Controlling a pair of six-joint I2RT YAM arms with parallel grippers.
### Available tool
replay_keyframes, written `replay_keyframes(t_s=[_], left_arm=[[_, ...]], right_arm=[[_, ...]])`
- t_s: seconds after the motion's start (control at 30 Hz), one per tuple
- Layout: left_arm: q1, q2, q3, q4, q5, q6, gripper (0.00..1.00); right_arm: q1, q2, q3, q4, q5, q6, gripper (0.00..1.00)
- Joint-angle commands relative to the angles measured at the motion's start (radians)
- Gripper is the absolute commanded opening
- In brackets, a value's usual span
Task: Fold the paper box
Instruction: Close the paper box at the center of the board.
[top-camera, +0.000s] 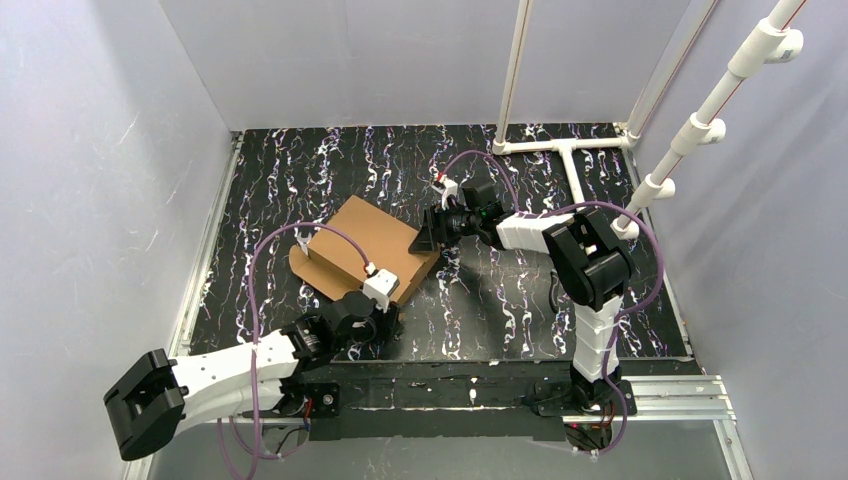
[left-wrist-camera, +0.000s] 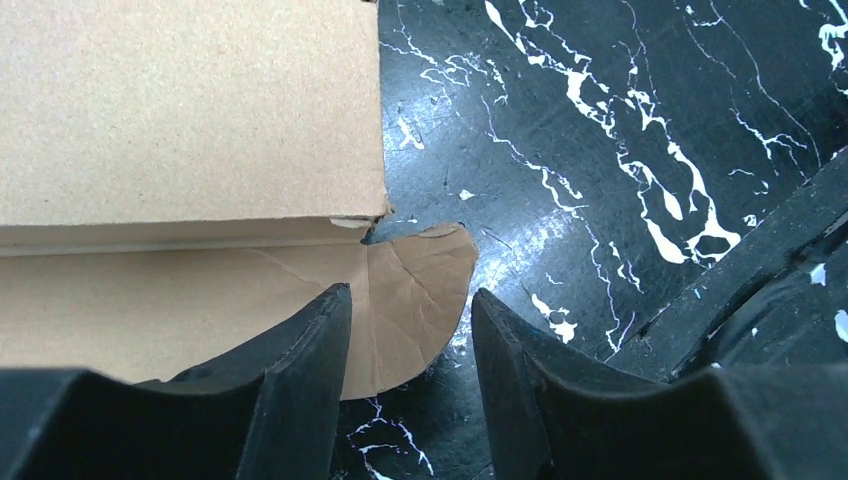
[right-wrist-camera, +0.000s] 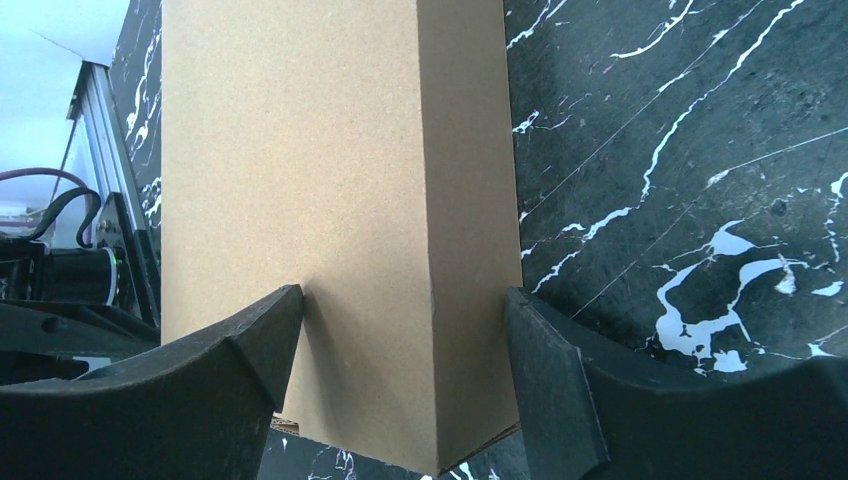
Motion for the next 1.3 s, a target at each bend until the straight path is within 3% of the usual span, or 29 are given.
replay_keyframes(t_s=[0.0, 0.2, 0.67, 1.27], left_arm=[[-0.005, 0.002, -0.002, 0.044, -0.038, -0.003, 0.42], [-0.005, 0.023, -0.003, 0.039, -0.060, -0.058, 0.01], [-0.003, -0.015, 0.015, -0.114, -0.114, -0.183, 0.00], [0.006, 0.159, 0.176, -0.270, -0.135, -0.191, 0.00]], right_arm=[[0.009, 0.026, -0.026, -0.124, 0.004, -0.023, 0.79], [0.008, 0.021, -0.029, -0.125, 0.015, -0.023, 0.79], [0.004, 0.021, -0.028, -0.130, 0.026, -0.024, 0.79], [0.004, 0.016, -0.029, -0.125, 0.021, -0.019, 0.79]])
